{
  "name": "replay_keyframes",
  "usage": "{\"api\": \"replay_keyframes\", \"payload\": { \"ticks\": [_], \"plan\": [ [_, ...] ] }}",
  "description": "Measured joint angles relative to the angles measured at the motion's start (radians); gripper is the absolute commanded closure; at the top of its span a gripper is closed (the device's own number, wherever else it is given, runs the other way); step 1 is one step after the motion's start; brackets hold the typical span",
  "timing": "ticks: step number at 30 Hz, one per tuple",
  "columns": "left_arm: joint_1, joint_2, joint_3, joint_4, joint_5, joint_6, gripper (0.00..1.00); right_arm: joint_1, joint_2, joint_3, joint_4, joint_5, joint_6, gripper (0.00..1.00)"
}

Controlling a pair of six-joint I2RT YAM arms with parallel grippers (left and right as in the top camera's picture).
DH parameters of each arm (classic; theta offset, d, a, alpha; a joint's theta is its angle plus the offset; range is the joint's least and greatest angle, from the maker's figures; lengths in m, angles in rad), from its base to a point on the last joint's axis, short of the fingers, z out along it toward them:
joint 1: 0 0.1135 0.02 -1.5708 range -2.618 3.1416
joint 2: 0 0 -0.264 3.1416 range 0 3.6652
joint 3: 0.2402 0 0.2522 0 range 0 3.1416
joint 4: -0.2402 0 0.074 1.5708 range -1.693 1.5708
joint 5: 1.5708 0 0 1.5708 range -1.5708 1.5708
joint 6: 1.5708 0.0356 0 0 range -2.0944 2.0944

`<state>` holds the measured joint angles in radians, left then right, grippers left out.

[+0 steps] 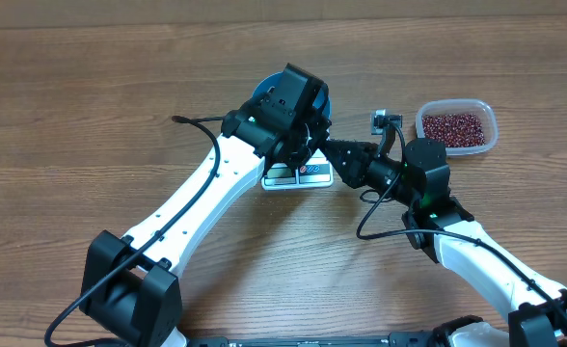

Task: Scoop item into bowl and weigh 150g on scale
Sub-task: 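Reach the right gripper to the scoop handle held by the left gripper, then grasp the scoop with the right gripper, release left, move toward beans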

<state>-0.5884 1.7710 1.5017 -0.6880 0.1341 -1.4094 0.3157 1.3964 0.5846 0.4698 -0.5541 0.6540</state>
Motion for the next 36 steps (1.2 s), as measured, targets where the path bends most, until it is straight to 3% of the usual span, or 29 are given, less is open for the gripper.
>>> {"api": "replay_keyframes", "payload": {
  "ticks": [5, 7, 8, 13, 23, 30, 36],
  "plan": [
    [0.000, 0.000, 0.000, 0.000, -0.003, -0.002, 0.96, -0.001, 0.003, 0.000, -0.001, -0.014, 0.012, 0.96],
    [0.000, 0.000, 0.000, 0.002, -0.002, 0.000, 0.67, -0.002, 0.003, 0.000, 0.000, -0.019, 0.013, 0.96],
    [0.000, 0.000, 0.000, 0.010, 0.002, 0.013, 0.58, -0.004, 0.003, 0.000, -0.002, -0.022, 0.012, 0.96],
    [0.005, 0.000, 0.000, 0.109, 0.081, 0.123, 0.47, -0.039, 0.003, 0.013, -0.035, -0.050, 0.011, 0.96],
    [0.013, -0.057, 0.060, 0.130, 0.144, 0.474, 0.46, -0.175, -0.118, 0.018, -0.208, -0.122, -0.023, 0.96],
    [0.015, -0.204, 0.091, 0.090, 0.143, 0.739, 0.45, -0.243, -0.261, 0.098, -0.669, -0.030, -0.148, 0.96],
    [0.015, -0.225, 0.095, -0.018, 0.117, 0.863, 0.45, -0.263, -0.325, 0.283, -1.028, 0.183, -0.289, 0.96]
  ]
}}
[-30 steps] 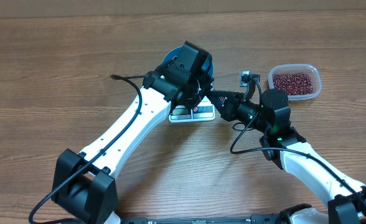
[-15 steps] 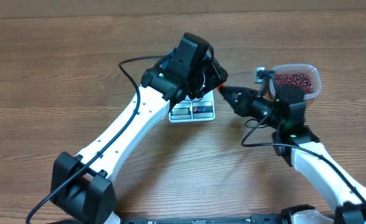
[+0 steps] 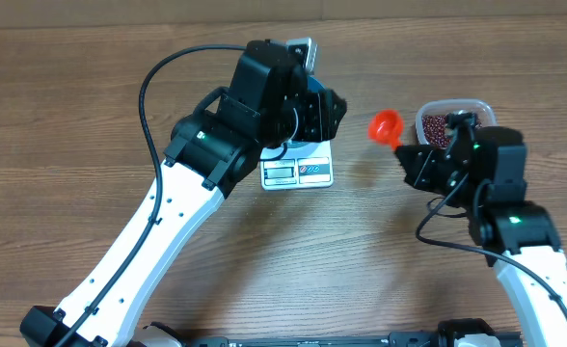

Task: Scoop item into bowl and weigh 150g on scale
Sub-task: 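Grasp the scoop with the right gripper, release left, move toward beans, then lower the scoop with the right gripper into the bean tub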

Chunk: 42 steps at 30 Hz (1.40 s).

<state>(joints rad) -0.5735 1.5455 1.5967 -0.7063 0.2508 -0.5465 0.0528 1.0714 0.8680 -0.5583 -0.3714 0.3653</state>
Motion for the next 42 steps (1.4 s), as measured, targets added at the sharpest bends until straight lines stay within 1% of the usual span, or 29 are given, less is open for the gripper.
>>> {"api": "replay_keyframes", "payload": {
  "ticks": [4, 7, 16, 20, 21, 22, 24, 26, 31, 35, 42],
  "plan": [
    [0.000, 0.001, 0.000, -0.048, -0.053, 0.032, 0.45, 0.000, -0.023, 0.079, -0.065, 0.066, -0.086, 0.96],
    [0.000, 0.001, 0.000, -0.063, -0.076, 0.044, 0.45, 0.000, -0.043, 0.088, -0.078, 0.088, -0.120, 0.97],
    [0.000, 0.001, 0.000, -0.117, -0.133, 0.060, 0.46, 0.000, -0.046, 0.088, -0.102, 0.051, -0.156, 0.96],
    [-0.003, 0.001, 0.000, -0.133, -0.140, 0.095, 0.46, 0.000, -0.046, 0.088, -0.130, 0.134, -0.163, 0.96],
    [-0.004, 0.001, 0.000, -0.135, -0.143, 0.105, 0.50, 0.000, -0.045, 0.090, -0.148, 0.170, -0.164, 0.96],
    [-0.008, 0.001, 0.000, -0.137, -0.151, 0.112, 0.58, 0.000, -0.041, 0.098, -0.171, 0.200, -0.167, 0.96],
    [-0.017, 0.001, 0.000, -0.142, -0.168, 0.122, 0.83, 0.000, -0.025, 0.122, -0.206, 0.253, -0.177, 0.96],
    [-0.031, 0.001, 0.000, -0.158, -0.197, 0.136, 0.96, 0.000, 0.005, 0.166, -0.229, 0.304, -0.188, 0.96],
    [-0.076, 0.002, -0.006, -0.196, -0.270, 0.142, 0.96, 0.000, 0.100, 0.290, -0.265, 0.426, -0.234, 0.96],
    [-0.111, 0.030, -0.034, -0.201, -0.314, 0.142, 0.96, -0.011, 0.187, 0.348, -0.299, 0.481, -0.250, 0.97],
    [-0.127, 0.162, -0.074, -0.246, -0.356, 0.143, 0.96, -0.092, 0.330, 0.367, -0.317, 0.519, -0.261, 0.96]
  ]
}}
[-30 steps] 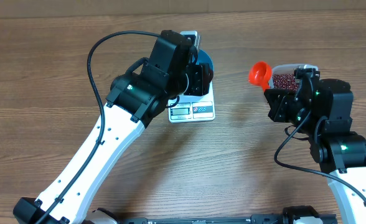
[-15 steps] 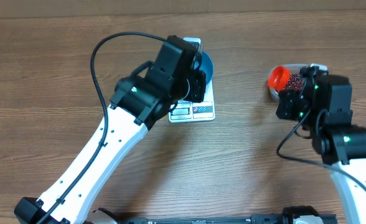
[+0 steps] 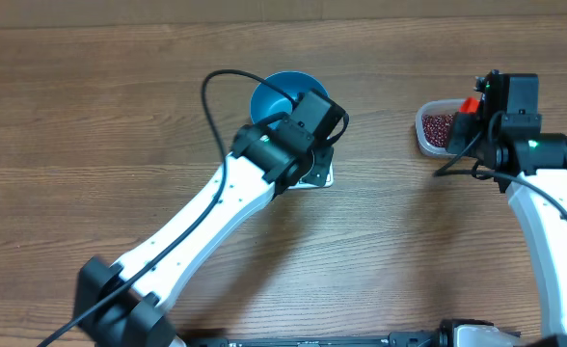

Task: Scoop item into bowl and weigh 150g on scale
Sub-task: 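Lower the scoop with the right gripper into the bean tub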

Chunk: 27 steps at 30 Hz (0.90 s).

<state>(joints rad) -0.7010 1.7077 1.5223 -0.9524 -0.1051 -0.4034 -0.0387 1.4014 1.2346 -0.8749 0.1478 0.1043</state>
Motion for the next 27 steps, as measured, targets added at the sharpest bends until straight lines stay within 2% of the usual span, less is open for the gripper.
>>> {"api": "replay_keyframes", "payload": {
  "ticks": [7, 13, 27],
  "plan": [
    [-0.010, 0.119, -0.009, -0.013, -0.036, 0.034, 0.96, -0.059, 0.011, 0.000, 0.026, 0.008, -0.005, 0.96],
    [-0.029, 0.232, -0.009, 0.002, -0.083, 0.057, 0.96, -0.079, 0.011, 0.002, 0.036, -0.021, -0.068, 0.97],
    [-0.032, 0.281, -0.011, 0.093, -0.117, 0.069, 0.96, -0.079, 0.102, 0.012, 0.078, -0.011, -0.361, 0.96]
  ]
}}
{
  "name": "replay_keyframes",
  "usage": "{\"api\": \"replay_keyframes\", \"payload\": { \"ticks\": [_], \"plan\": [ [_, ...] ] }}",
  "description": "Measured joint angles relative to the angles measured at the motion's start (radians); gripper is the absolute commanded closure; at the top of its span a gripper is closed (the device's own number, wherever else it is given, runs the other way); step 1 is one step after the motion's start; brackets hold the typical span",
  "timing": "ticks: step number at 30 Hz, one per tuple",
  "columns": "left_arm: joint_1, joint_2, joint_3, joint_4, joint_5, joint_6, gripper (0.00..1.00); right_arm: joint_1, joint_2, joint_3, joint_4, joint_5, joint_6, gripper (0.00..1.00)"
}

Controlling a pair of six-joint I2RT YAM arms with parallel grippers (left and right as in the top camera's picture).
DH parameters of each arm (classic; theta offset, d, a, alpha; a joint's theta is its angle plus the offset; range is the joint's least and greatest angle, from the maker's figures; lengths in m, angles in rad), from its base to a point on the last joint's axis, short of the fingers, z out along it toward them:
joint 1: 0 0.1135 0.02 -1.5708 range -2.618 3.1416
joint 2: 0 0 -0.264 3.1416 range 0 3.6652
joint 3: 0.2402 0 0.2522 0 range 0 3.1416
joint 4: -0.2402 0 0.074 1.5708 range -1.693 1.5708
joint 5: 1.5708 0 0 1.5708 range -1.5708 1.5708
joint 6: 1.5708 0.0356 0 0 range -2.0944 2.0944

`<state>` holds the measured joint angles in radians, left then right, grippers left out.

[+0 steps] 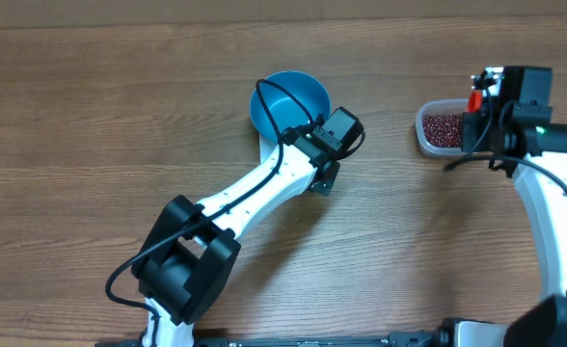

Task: Scoop item into bowl and weigh 150g on scale
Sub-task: 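Lower the scoop with the right gripper into the bean tub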

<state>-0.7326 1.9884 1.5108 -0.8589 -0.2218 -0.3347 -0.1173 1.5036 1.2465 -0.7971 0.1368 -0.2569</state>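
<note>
A blue bowl (285,102) stands at the middle back of the table, and no contents show in it. The scale is hidden under my left arm. My left gripper (325,177) points down just to the front right of the bowl; its fingers are too dark and foreshortened to read. A clear tub of red beans (441,127) sits at the right. My right gripper (478,123) hangs over the tub's right end. Only a red bit of the scoop (474,99) shows beside the wrist, and the fingers are hidden beneath it.
The left arm's white link (255,188) runs diagonally from the front centre to the bowl. A black cable (276,111) loops over the bowl's rim. The right arm (553,222) comes up along the right edge. Bare wooden table (91,145) lies to the left.
My left wrist has shifted a little to the right and forward, off the bowl's edge, so more of the bowl shows. The right gripper stays at the bean tub, barely moved.
First both grippers met at the bowl on the scale, the right reaching across. Then the right held the red scoop in the air between scale and tub, and the left was raised over the bowl. Later the right was at the tub, where it remains.
</note>
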Motion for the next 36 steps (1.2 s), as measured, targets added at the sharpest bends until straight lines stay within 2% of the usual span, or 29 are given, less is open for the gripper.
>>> {"api": "replay_keyframes", "payload": {
  "ticks": [4, 13, 22, 36],
  "plan": [
    [0.000, 0.000, 0.000, 0.005, 0.000, 0.002, 0.96, 0.000, 0.047, 0.027, -0.037, 0.036, -0.047, 0.96],
    [0.000, 0.000, 0.000, 0.034, 0.019, 0.002, 0.96, 0.000, 0.054, 0.229, -0.183, 0.060, -0.157, 0.96],
    [0.000, 0.000, 0.000, 0.052, 0.027, 0.002, 0.96, 0.000, 0.197, 0.237, -0.272, 0.062, -0.226, 0.96],
    [0.000, 0.000, 0.000, 0.054, 0.029, 0.002, 0.96, 0.000, 0.293, 0.237, -0.242, 0.110, -0.201, 0.96]
  ]
}}
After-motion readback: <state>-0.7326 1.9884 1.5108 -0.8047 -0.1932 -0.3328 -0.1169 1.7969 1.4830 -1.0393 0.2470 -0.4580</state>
